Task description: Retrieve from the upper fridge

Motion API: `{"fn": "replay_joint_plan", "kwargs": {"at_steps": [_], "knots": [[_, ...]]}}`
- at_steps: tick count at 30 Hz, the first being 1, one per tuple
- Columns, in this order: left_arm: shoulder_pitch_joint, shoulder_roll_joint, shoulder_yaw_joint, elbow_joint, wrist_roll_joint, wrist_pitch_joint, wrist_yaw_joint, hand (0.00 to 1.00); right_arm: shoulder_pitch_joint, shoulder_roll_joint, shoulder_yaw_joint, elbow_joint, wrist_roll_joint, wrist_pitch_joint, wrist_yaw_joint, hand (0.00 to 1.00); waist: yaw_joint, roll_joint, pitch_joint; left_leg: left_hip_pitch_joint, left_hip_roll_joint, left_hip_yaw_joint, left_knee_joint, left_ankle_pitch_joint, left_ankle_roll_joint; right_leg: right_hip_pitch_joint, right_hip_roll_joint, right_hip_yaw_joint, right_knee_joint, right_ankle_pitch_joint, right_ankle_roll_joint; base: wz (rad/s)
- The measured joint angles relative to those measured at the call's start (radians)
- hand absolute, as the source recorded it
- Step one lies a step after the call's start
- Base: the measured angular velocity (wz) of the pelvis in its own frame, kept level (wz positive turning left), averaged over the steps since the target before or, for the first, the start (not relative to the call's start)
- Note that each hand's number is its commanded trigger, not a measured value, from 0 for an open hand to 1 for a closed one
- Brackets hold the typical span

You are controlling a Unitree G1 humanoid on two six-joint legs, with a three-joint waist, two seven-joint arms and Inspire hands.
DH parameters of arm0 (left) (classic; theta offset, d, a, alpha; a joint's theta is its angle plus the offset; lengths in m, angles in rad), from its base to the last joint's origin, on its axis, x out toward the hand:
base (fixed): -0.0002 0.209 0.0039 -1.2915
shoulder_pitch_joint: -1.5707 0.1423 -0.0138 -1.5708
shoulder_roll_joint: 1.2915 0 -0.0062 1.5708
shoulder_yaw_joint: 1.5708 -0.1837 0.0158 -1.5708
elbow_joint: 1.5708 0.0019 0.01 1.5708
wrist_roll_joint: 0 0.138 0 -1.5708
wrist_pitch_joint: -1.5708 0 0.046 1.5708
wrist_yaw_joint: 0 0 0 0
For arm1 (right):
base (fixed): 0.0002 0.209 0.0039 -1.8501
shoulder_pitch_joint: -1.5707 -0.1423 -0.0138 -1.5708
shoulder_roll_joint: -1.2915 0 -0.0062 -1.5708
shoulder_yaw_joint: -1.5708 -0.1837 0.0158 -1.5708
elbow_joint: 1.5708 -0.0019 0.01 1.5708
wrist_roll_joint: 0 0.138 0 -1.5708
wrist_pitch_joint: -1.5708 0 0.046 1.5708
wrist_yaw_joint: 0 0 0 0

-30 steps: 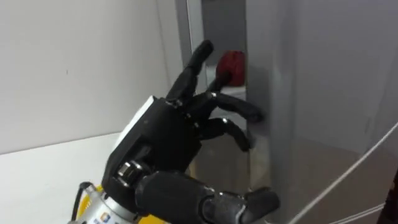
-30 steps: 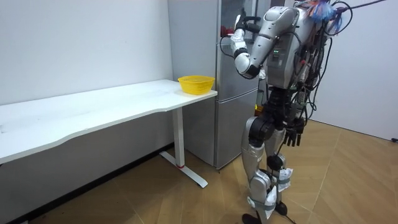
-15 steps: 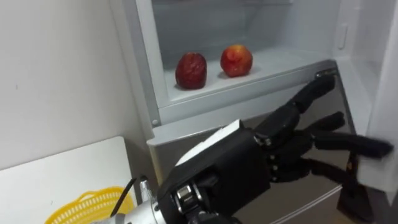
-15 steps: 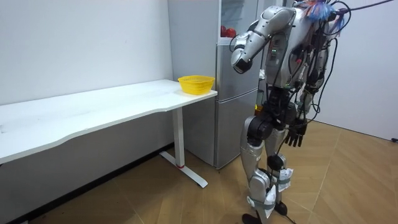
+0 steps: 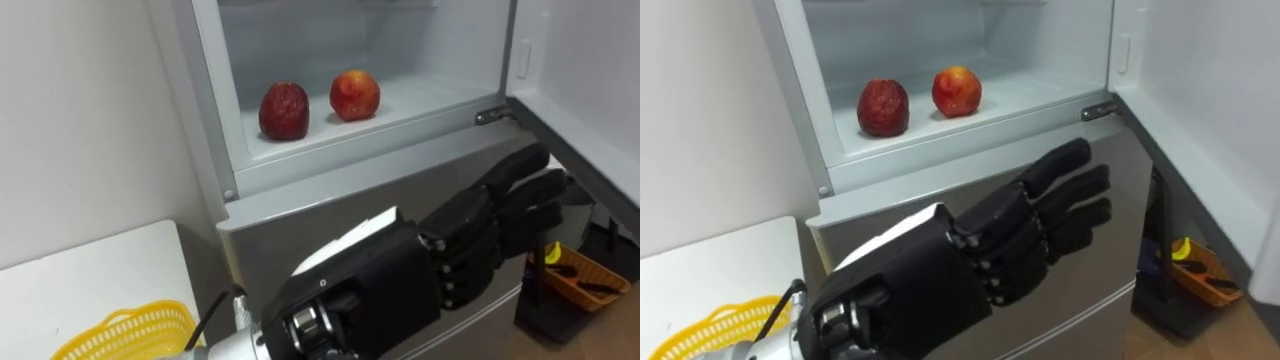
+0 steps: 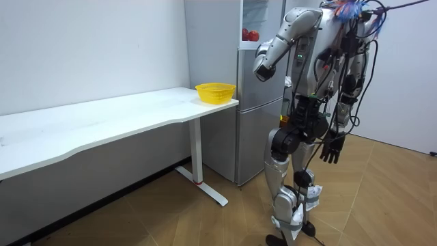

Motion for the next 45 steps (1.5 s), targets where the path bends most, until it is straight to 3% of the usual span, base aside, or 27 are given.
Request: {"fn": "replay_joint_plan", "kwargs": {"at_steps": [12, 19, 23, 26, 29, 30, 32, 33, 34, 36, 37, 40, 45], "knots": [[-0.091, -0.02, -0.005, 0.021, 0.0, 0.003, -0.022, 0.0, -0.011, 0.0, -0.003, 0.006, 0.005, 0.001, -0.004, 0.0, -0.013, 0.005, -0.0047, 0.003, -0.001, 0.002, 0.002, 0.0, 0.0, 0.0, 0.004, 0.003, -0.003, 0.0, 0.0, -0.02], [-0.094, -0.019, -0.002, 0.028, 0.001, 0.006, -0.017, 0.0, -0.006, 0.0, -0.007, 0.005, 0.005, -0.002, -0.011, 0.0, -0.026, 0.013, -0.0102, 0.006, 0.003, 0.024, 0.002, 0.0, 0.0, 0.0, 0.012, 0.027, -0.007, 0.008, -0.001, -0.1], [-0.093, -0.022, -0.001, 0.016, 0.014, 0.003, 0.007, 0.0, 0.005, 0.0, -0.012, 0.005, 0.003, -0.012, -0.002, 0.0, -0.022, 0.015, -0.0117, 0.008, -0.001, 0.021, 0.001, 0.0, 0.0, 0.0, 0.015, 0.028, -0.004, 0.007, -0.002, 0.0], [-0.091, -0.023, 0.021, -0.003, 0.064, 0.0, 0.044, 0.0, 0.012, -0.002, -0.013, 0.01, 0.001, -0.014, -0.001, 0.0, 0.009, 0.014, -0.0118, 0.01, 0.001, 0.023, 0.002, 0.0, 0.0, 0.0, 0.016, 0.026, 0.001, 0.009, -0.004, 0.0], [-0.051, -0.02, 0.139, -0.068, 0.117, -0.022, 0.11, 0.0, 0.024, 0.001, -0.049, 0.037, 0.0, -0.045, -0.014, 0.0, 0.038, 0.013, -0.0129, 0.01, 0.009, 0.013, 0.004, 0.0, 0.0, 0.004, 0.016, 0.012, 0.001, 0.01, -0.006, 0.11], [-0.021, -0.02, 0.208, -0.098, 0.122, -0.036, 0.141, 0.0, 0.032, 0.005, -0.064, 0.049, -0.003, -0.049, -0.028, 0.0, 0.06, 0.009, -0.0138, 0.011, 0.011, 0.004, 0.004, 0.0, 0.0, 0.006, 0.016, 0.003, 0.003, 0.008, -0.009, 0.16], [0.022, -0.018, 0.315, -0.126, 0.139, -0.068, 0.186, 0.0, 0.052, 0.021, -0.077, 0.06, -0.004, -0.053, -0.045, 0.0, 0.093, -0.012, -0.0159, 0.013, 0.011, -0.014, 0.004, 0.003, -0.005, 0.009, 0.016, -0.005, 0.014, 0.003, -0.015, 0.19], [0.066, -0.019, 0.385, -0.15, 0.169, -0.09, 0.228, 0.0, 0.072, 0.035, -0.096, 0.061, -0.003, -0.058, -0.045, 0.0, 0.122, -0.028, -0.0168, 0.02, 0.012, -0.025, 0.004, 0.006, -0.009, 0.017, 0.016, -0.01, 0.015, -0.002, -0.019, 0.2], [0.125, -0.021, 0.454, -0.181, 0.218, -0.106, 0.273, 0.0, 0.098, 0.05, -0.122, 0.048, -0.007, -0.057, -0.047, 0.0, 0.155, -0.041, -0.0226, 0.02, 0.012, -0.033, 0.004, 0.006, -0.01, 0.021, 0.016, -0.02, 0.014, -0.005, -0.022, 0.21], [0.188, -0.026, 0.537, -0.197, 0.282, -0.124, 0.341, 0.0, 0.113, 0.067, -0.142, 0.045, -0.02, -0.055, -0.057, 0.0, 0.194, -0.055, -0.0236, 0.017, 0.012, -0.053, 0.009, 0.007, -0.012, 0.031, 0.015, -0.044, 0.008, -0.006, -0.025, 0.36], [0.215, -0.027, 0.58, -0.196, 0.305, -0.125, 0.394, 0.0, 0.115, 0.073, -0.142, 0.045, -0.022, -0.055, -0.068, 0.0, 0.214, -0.054, -0.0256, 0.013, 0.013, -0.081, 0.008, 0.007, -0.013, 0.042, 0.015, -0.066, -0.003, -0.006, -0.025, 0.49], [0.272, -0.031, 0.693, -0.196, 0.36, -0.137, 0.533, 0.0, 0.112, 0.073, -0.167, 0.034, -0.052, -0.057, -0.092, 0.0, 0.268, -0.051, -0.0236, 0.01, 0.009, -0.114, 0.008, 0.007, -0.013, 0.055, 0.013, -0.084, -0.009, -0.005, -0.024, 0.32], [0.39, -0.065, 0.884, -0.193, 0.458, -0.177, 0.803, 0.0, 0.11, 0.07, -0.181, 0.01, -0.056, -0.075, -0.135, 0.0, 0.309, -0.03, -0.0196, 0.014, -0.006, -0.163, 0.004, 0.007, -0.013, 0.087, 0.0, -0.141, -0.035, -0.008, -0.022, 0.3]]}}
